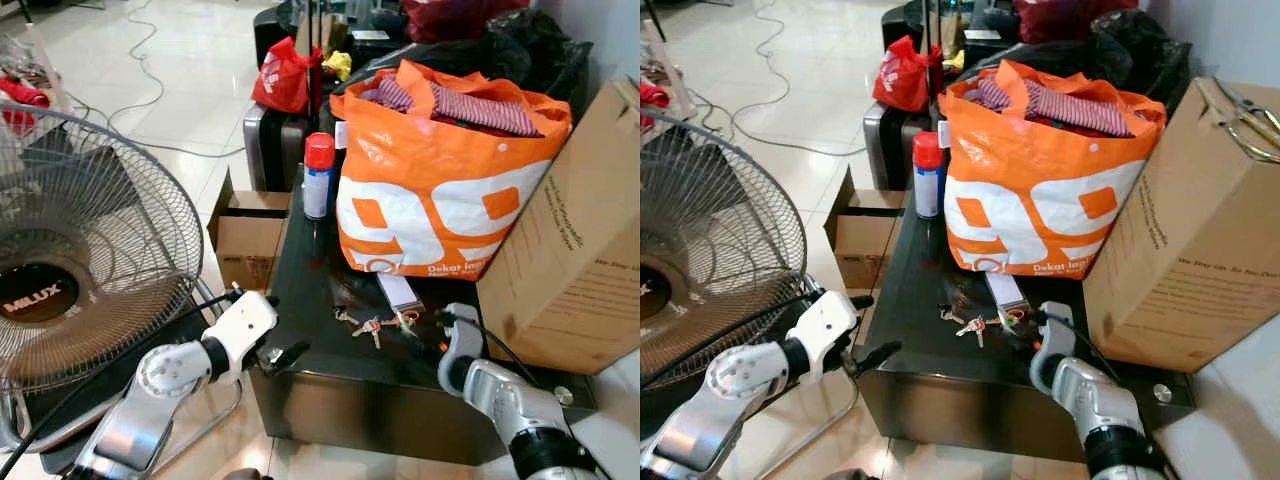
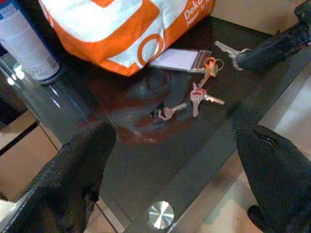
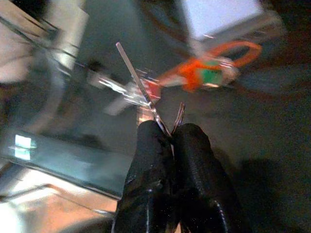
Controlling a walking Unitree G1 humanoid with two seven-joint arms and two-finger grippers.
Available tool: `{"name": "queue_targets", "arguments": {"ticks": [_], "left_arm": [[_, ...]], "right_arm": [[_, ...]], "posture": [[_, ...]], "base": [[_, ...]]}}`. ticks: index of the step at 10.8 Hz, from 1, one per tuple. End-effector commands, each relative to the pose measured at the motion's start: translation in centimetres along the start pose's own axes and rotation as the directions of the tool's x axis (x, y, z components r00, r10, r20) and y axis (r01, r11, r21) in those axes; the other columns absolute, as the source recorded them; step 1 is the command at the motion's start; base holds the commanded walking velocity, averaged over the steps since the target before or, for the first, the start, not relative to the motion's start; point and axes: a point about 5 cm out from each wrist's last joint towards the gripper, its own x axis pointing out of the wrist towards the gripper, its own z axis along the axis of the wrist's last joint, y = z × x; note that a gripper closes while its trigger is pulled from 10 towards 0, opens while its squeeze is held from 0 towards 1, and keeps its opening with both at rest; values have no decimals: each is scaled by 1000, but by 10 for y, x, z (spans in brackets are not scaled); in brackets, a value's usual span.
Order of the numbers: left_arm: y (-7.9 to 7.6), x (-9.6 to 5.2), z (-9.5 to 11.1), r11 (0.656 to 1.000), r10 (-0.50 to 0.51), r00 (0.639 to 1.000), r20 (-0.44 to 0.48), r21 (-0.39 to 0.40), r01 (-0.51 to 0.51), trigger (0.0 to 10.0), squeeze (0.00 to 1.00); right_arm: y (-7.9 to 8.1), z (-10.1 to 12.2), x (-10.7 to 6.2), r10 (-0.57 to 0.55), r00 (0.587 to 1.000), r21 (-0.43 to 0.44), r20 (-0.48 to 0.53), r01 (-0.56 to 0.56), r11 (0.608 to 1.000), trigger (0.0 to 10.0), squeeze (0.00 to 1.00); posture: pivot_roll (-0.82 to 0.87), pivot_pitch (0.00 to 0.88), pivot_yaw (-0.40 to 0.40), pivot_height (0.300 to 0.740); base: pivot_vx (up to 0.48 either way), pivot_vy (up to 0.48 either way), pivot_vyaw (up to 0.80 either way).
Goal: Hang keys on a hook
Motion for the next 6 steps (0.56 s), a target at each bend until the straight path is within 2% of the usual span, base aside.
{"name": "queue_targets", "arguments": {"ticks": [1,2,3,4,5,6], "left_arm": [[1,1,4,1000,-6,1000,11,15,5,10000,337],[1,1,6,1000,-5,1000,19,10,5,10000,333],[2,1,7,1000,0,1000,29,0,0,10000,341],[3,1,9,1000,16,999,46,-18,-15,10000,341],[3,1,12,998,36,997,68,-44,-34,10000,345],[2,3,12,998,39,997,72,-50,-36,10000,345]], "right_arm": [[5,8,-4,67,996,60,51,-70,996,0,0],[15,15,-8,158,981,147,114,-174,974,0,0],[21,20,-13,216,963,182,160,-244,952,0,0],[29,28,-21,286,931,175,226,-327,929,0,0],[39,38,-32,355,890,130,286,-404,906,0,0],[45,44,-39,377,869,128,321,-435,891,0,0]], "posture": [[35,0,4,740],[38,0,5,740],[39,0,4,740],[39,0,3,740],[37,0,3,740],[33,0,4,740]], "base": [[0,0,0],[0,0,0],[0,0,0],[0,0,0],[0,0,0],[0,0,0]]}}
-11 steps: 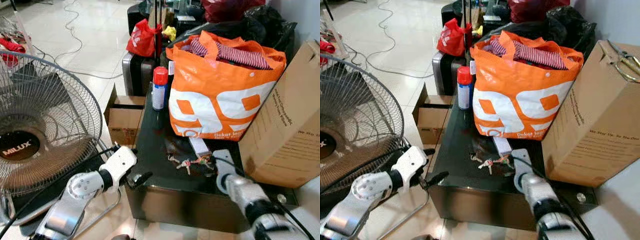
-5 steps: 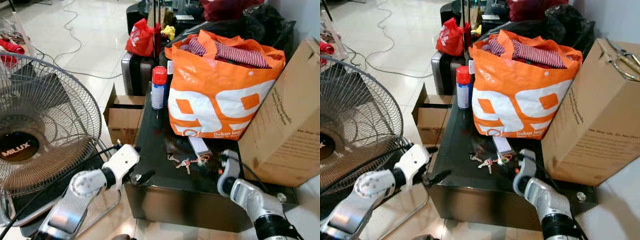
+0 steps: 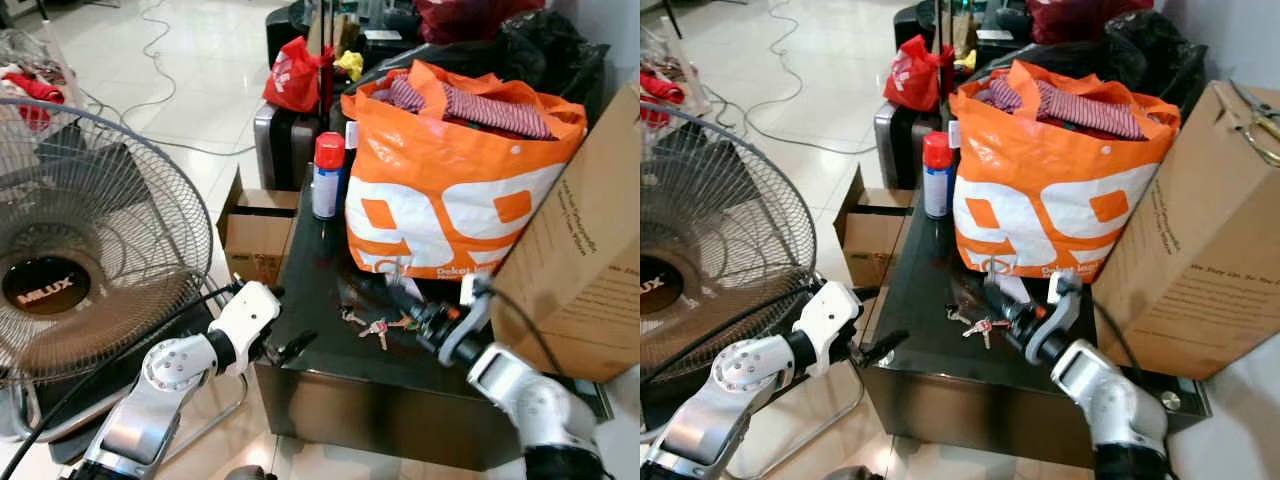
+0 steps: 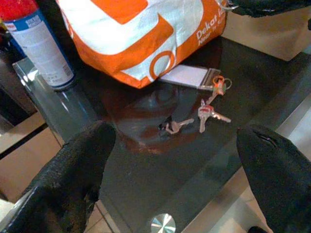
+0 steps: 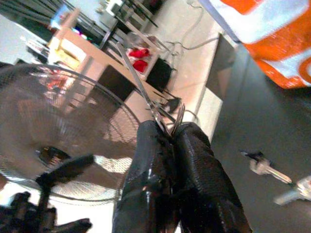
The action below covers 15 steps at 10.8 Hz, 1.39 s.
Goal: Hang keys on a hook
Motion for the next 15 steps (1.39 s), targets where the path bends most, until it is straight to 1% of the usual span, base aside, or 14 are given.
{"name": "queue_targets", "arguments": {"ticks": [1,2,4,6,7,8,9,10,11,12,13,14,15], "left_arm": [[1,0,3,1000,11,1000,13,-5,-11,10000,345],[0,1,5,1000,8,1000,19,-8,-7,10000,345],[5,1,8,999,38,999,33,-10,-37,10000,353],[7,1,8,999,41,999,32,-10,-40,10000,341],[6,1,8,999,41,999,32,-8,-40,10000,337],[6,0,8,999,51,998,32,-1,-51,10000,333],[8,0,9,996,90,995,42,9,-90,10000,325],[12,0,11,986,165,985,55,2,-165,10000,329],[15,-1,16,973,230,970,74,-22,-229,10000,345],[14,-6,25,956,293,950,111,-20,-293,10000,353],[16,-10,28,936,353,928,118,-52,-349,10000,349],[19,-13,31,911,413,901,133,-76,-406,10000,349],[23,-16,32,883,468,873,137,-107,-457,10000,341]], "right_arm": [[1,4,-3,-3,1000,9,18,2,1000,0,0],[2,3,-4,-4,1000,9,13,4,1000,0,0],[7,4,-4,9,1000,6,12,-10,1000,0,0],[6,3,-3,-4,1000,-8,4,4,1000,0,0],[2,2,-2,-74,997,-84,-8,74,994,0,0],[-3,3,0,-163,987,-192,-8,158,969,0,0],[0,7,0,-184,982,-249,34,187,950,0,0],[5,12,-2,-203,975,-281,92,221,934,0,0],[9,17,-7,-226,960,-320,163,268,909,0,0],[21,28,-17,-229,935,-389,272,325,862,0,0],[31,32,-25,-232,919,-448,319,362,817,0,0],[38,35,-28,-248,904,-495,347,401,771,0,0],[43,39,-29,-265,884,-508,384,442,740,0,0]], "posture": [[31,0,5,740],[32,0,5,740],[34,0,6,740],[34,0,6,740],[36,0,4,740],[36,0,0,740],[38,0,-4,740],[38,0,-4,740],[36,0,-3,740],[26,0,0,740],[19,0,2,740],[15,0,-3,740],[13,0,-8,740]], "base": [[0,0,0],[0,0,0],[0,0,0],[0,0,0],[0,0,0],[0,0,0],[0,0,0],[0,0,0],[0,0,0],[0,0,0],[0,0,0],[0,0,0],[0,0,0]]}}
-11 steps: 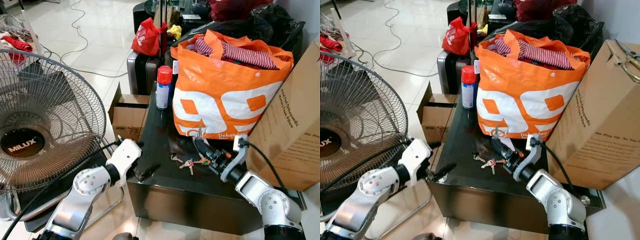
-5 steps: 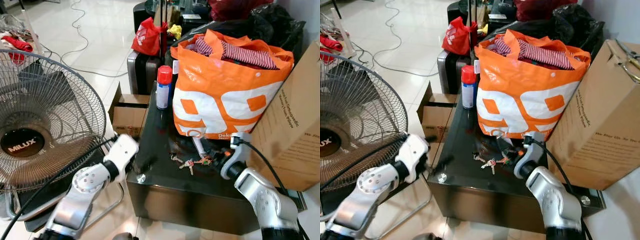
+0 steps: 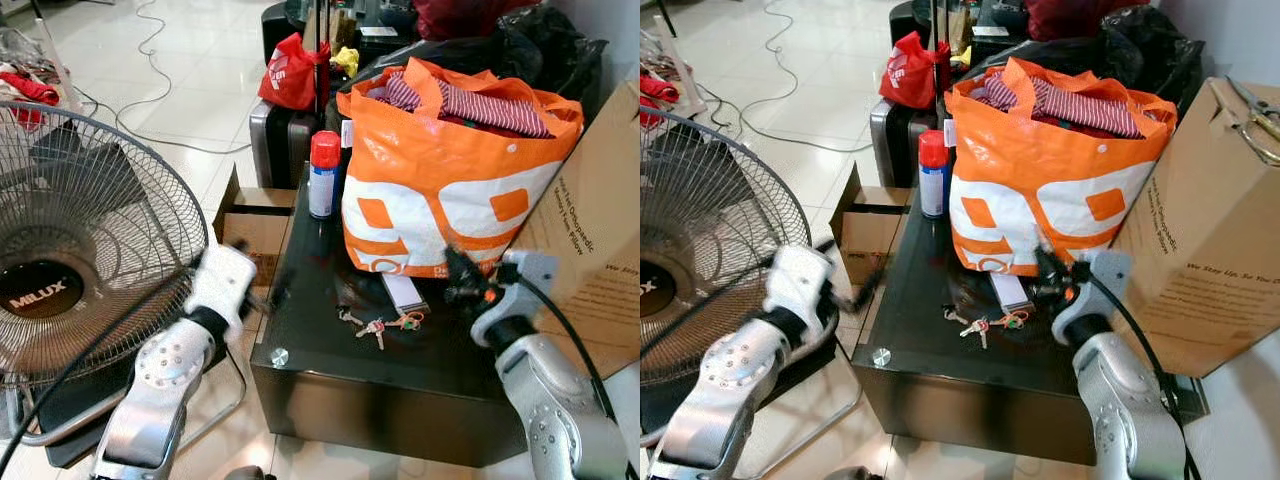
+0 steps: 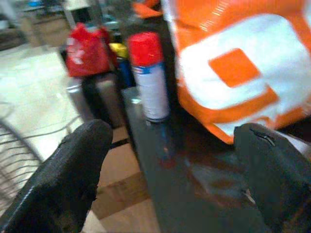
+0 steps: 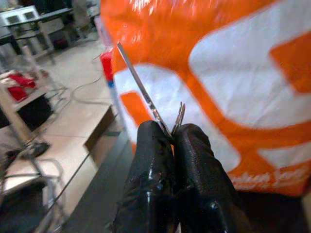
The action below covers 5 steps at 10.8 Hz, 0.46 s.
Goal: Hang keys on a hook
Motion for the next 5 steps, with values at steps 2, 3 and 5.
{"name": "queue_targets", "arguments": {"ticks": [2,3,5], "left_arm": [[3,-2,1,998,57,998,-3,-1,-57,10000,337],[2,1,3,999,52,999,5,12,-52,10000,337],[1,1,4,998,64,998,8,11,-64,10000,333]], "right_arm": [[6,11,-2,-41,999,-67,23,42,997,10000,0],[2,10,-3,-98,995,-118,1,97,988,10000,0],[-8,22,-3,-188,979,-193,74,199,961,10000,0]], "posture": [[7,0,-12,740],[2,0,-14,740],[-8,0,-13,740]], "base": [[0,0,0],[0,0,0],[0,0,0]]}}
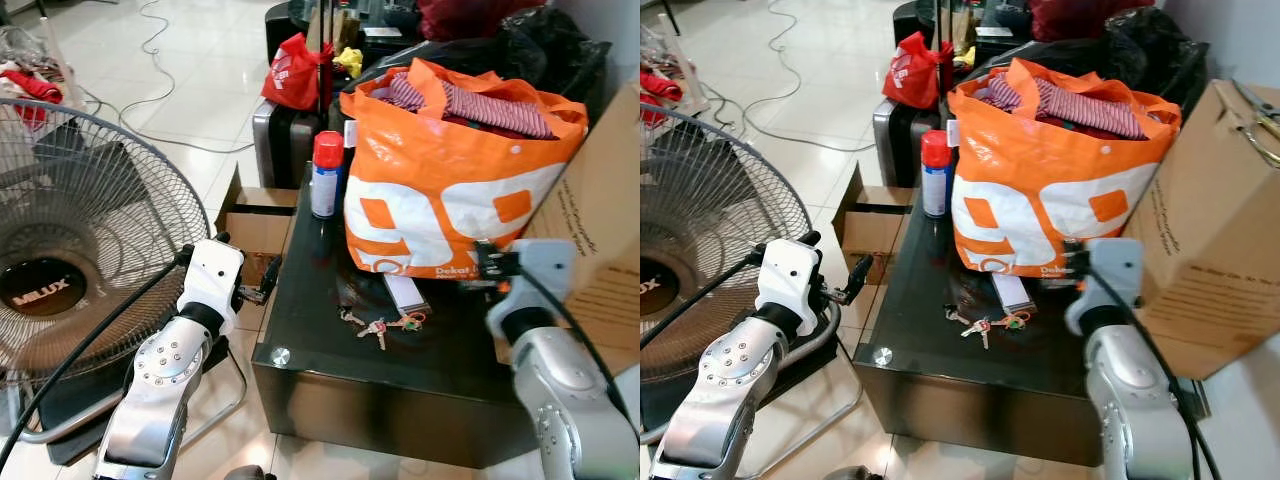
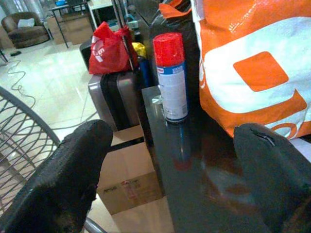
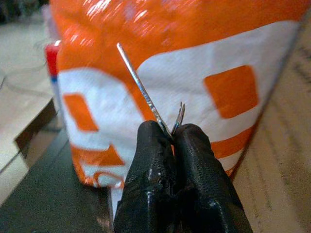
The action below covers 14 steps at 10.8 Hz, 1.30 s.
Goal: Hang keys on a hook
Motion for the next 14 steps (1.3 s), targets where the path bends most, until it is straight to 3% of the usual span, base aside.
{"name": "queue_targets", "arguments": {"ticks": [1,2,3,5,7,14], "left_arm": [[-3,1,3,1000,-5,1000,11,8,5,10000,333],[-7,1,3,1000,-20,1000,8,7,20,10000,333],[-7,2,3,1000,-21,1000,9,7,21,10000,329],[-7,4,3,1000,-14,1000,11,14,14,10000,325],[-8,3,3,1000,-11,1000,10,16,11,10000,329],[-9,5,5,999,-24,999,22,27,24,10000,329]], "right_arm": [[-3,14,0,-37,996,61,82,32,998,10000,0],[1,15,0,-12,997,104,77,4,995,10000,0],[6,12,0,23,998,103,50,-28,994,10000,0],[3,3,3,-15,1000,19,11,15,1000,10000,0],[5,7,6,-13,999,88,35,10,996,10000,0],[6,3,8,2,1000,45,19,-3,999,10000,0]], "posture": [[-11,0,-10,740],[-16,0,-2,740],[-18,0,-3,740],[-12,0,-14,740],[-8,0,-17,740],[-16,0,-8,740]], "base": [[0,0,0],[0,0,0],[-281,0,0],[-283,0,0],[-285,0,0],[-223,0,0]]}}
